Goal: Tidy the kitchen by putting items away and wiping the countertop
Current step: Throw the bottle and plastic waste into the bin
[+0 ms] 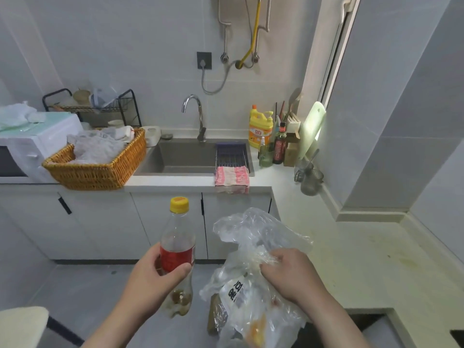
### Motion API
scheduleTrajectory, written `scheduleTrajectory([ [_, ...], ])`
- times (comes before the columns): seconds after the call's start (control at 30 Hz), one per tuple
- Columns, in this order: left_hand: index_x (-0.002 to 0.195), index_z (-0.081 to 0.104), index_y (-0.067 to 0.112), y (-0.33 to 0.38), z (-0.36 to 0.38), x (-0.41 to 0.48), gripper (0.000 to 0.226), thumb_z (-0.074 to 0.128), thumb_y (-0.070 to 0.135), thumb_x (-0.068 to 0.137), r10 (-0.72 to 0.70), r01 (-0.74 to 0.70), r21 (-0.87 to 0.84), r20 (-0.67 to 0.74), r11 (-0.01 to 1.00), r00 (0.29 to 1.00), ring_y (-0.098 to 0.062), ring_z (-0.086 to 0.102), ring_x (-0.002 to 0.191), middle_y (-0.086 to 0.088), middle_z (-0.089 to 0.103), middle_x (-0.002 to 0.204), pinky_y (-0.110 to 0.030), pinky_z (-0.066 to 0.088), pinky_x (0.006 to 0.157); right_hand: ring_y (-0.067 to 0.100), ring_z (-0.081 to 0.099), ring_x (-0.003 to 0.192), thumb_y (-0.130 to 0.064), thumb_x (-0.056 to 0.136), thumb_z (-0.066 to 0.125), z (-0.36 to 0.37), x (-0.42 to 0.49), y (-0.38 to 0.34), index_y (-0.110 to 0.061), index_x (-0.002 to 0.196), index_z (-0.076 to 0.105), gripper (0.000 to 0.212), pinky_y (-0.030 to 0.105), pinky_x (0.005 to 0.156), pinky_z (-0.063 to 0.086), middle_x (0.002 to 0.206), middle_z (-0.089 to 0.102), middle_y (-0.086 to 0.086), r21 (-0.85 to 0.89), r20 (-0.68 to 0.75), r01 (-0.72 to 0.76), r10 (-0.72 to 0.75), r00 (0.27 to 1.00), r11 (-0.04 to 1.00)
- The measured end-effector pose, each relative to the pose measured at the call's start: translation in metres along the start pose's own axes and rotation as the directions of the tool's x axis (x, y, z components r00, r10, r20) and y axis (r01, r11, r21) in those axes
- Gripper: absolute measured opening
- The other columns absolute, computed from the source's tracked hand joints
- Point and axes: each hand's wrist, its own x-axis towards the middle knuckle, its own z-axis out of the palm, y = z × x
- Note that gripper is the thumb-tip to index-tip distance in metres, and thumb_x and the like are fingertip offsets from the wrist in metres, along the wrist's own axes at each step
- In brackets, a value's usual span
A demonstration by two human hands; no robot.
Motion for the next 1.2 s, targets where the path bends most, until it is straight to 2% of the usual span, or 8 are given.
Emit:
scheduleTrajectory([
  [0.3, 0.096, 0.063, 0.036, -0.024, 0.001, 0.111, 0.05, 0.076, 0.054, 0.051, -0.018, 0.017, 0.009, 0.087, 1.0, 0.996, -0.005, 0.066, 0.084, 0.017, 0.073, 0.087, -0.025, 0.048, 0.071, 0.016, 0.062, 0.068, -0.04, 0.069, 0.056, 0.03, 0.079, -0.008, -0.012, 0.079, 0.065, 0.031, 0.032, 0.065, 0.052, 0.069, 0.065, 0.004, -0.072, 0.01, -0.126, 0.128, 0.992, 0.989],
  [0.47, 0.098, 0.06, 0.039, -0.056, 0.002, 0.187, 0.037, 0.083, 0.031, 0.07, -0.06, 0.067, -0.026, 0.205, 0.997, 0.977, -0.003, 0.067, 0.087, 0.014, 0.073, 0.088, -0.02, 0.046, 0.071, 0.01, 0.056, 0.058, -0.036, 0.074, 0.057, 0.062, 0.131, -0.022, -0.017, 0.065, 0.059, 0.021, 0.023, 0.056, 0.045, 0.058, 0.059, -0.004, -0.07, 0.029, -0.238, 0.24, 0.97, 0.969],
  [0.73, 0.106, 0.059, 0.035, -0.141, 0.033, 0.28, 0.063, 0.077, 0.048, 0.047, -0.193, 0.232, -0.049, 0.4, 0.972, 0.896, -0.004, 0.069, 0.093, 0.02, 0.072, 0.102, -0.032, 0.052, 0.086, 0.006, 0.062, 0.065, -0.029, 0.086, 0.061, 0.118, 0.198, -0.01, -0.02, 0.082, 0.067, 0.011, 0.026, 0.064, 0.049, 0.071, 0.069, -0.002, -0.089, 0.098, -0.342, 0.35, 0.932, 0.935],
  [0.9, 0.109, 0.06, 0.034, -0.2, 0.075, 0.311, 0.063, 0.077, 0.048, 0.05, -0.263, 0.308, -0.028, 0.448, 0.951, 0.854, -0.003, 0.068, 0.095, 0.014, 0.072, 0.103, -0.029, 0.053, 0.084, 0.001, 0.063, 0.065, -0.034, 0.085, 0.062, 0.17, 0.231, 0.039, -0.038, 0.085, 0.068, 0.007, 0.028, 0.065, 0.053, 0.073, 0.068, -0.016, -0.07, 0.116, -0.371, 0.377, 0.919, 0.926],
  [0.97, 0.107, 0.061, 0.034, -0.229, 0.095, 0.316, 0.059, 0.077, 0.047, 0.052, -0.305, 0.348, -0.016, 0.445, 0.937, 0.842, -0.003, 0.068, 0.095, 0.014, 0.073, 0.102, -0.03, 0.053, 0.085, -0.002, 0.063, 0.077, -0.035, 0.086, 0.063, 0.193, 0.241, 0.064, -0.049, 0.094, 0.066, 0.016, 0.024, 0.071, 0.052, 0.083, 0.068, -0.022, -0.071, 0.142, -0.361, 0.367, 0.919, 0.93],
  [1.07, 0.106, 0.061, 0.032, -0.282, 0.132, 0.321, 0.056, 0.082, 0.041, 0.055, -0.374, 0.41, 0.019, 0.45, 0.912, 0.811, -0.004, 0.068, 0.095, 0.01, 0.073, 0.101, -0.033, 0.054, 0.087, -0.008, 0.059, 0.077, -0.028, 0.089, 0.066, 0.231, 0.258, 0.11, -0.065, 0.076, 0.056, 0.041, 0.012, 0.063, 0.043, 0.08, 0.061, -0.035, -0.025, 0.199, -0.334, 0.332, 0.922, 0.942],
  [1.13, 0.107, 0.061, 0.03, -0.324, 0.159, 0.321, 0.059, 0.083, 0.042, 0.053, -0.422, 0.45, 0.048, 0.447, 0.892, 0.789, -0.006, 0.068, 0.095, 0.009, 0.073, 0.101, -0.032, 0.054, 0.086, -0.013, 0.058, 0.079, -0.024, 0.09, 0.068, 0.261, 0.27, 0.149, -0.063, 0.074, 0.057, 0.043, 0.007, 0.065, 0.041, 0.079, 0.061, -0.037, -0.008, 0.218, -0.356, 0.349, 0.911, 0.935],
  [1.2, 0.108, 0.061, 0.03, -0.37, 0.187, 0.321, 0.064, 0.081, 0.046, 0.049, -0.472, 0.49, 0.077, 0.435, 0.868, 0.767, -0.004, 0.068, 0.093, 0.01, 0.073, 0.1, -0.028, 0.052, 0.082, -0.017, 0.059, 0.085, -0.025, 0.09, 0.069, 0.298, 0.279, 0.194, -0.054, 0.094, 0.064, 0.03, 0.003, 0.069, 0.041, 0.082, 0.064, -0.031, 0.028, 0.219, -0.409, 0.393, 0.893, 0.912],
])
